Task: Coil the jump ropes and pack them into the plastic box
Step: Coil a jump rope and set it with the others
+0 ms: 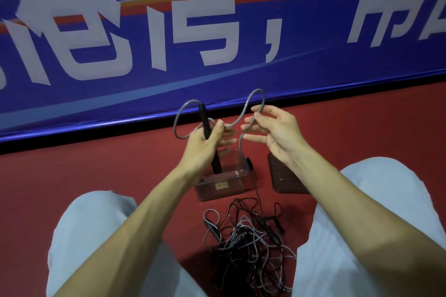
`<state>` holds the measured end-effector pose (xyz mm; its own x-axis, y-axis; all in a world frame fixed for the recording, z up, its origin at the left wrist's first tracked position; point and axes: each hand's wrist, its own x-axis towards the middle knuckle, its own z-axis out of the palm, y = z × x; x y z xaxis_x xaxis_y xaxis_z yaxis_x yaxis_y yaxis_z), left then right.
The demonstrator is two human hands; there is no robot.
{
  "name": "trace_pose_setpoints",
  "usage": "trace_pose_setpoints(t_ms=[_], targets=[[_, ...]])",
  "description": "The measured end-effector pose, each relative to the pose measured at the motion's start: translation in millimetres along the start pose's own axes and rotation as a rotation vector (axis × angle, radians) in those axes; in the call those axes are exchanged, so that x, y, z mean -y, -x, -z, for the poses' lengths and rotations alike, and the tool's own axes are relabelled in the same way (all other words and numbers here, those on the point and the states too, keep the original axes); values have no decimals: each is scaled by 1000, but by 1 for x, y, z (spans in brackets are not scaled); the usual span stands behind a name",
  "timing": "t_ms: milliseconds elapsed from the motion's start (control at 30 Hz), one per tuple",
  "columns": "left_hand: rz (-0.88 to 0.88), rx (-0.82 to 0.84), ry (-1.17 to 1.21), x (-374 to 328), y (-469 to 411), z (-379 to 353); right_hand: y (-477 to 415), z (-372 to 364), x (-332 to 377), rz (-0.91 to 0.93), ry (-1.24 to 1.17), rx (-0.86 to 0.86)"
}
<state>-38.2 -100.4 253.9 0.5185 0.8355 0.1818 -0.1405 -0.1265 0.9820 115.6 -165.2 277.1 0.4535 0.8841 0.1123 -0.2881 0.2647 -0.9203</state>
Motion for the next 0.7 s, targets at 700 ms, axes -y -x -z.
trace_pose_setpoints(t_ms=[700], targets=[[98, 41, 95, -7, 12, -9, -8, 5, -10, -80, -52, -145]])
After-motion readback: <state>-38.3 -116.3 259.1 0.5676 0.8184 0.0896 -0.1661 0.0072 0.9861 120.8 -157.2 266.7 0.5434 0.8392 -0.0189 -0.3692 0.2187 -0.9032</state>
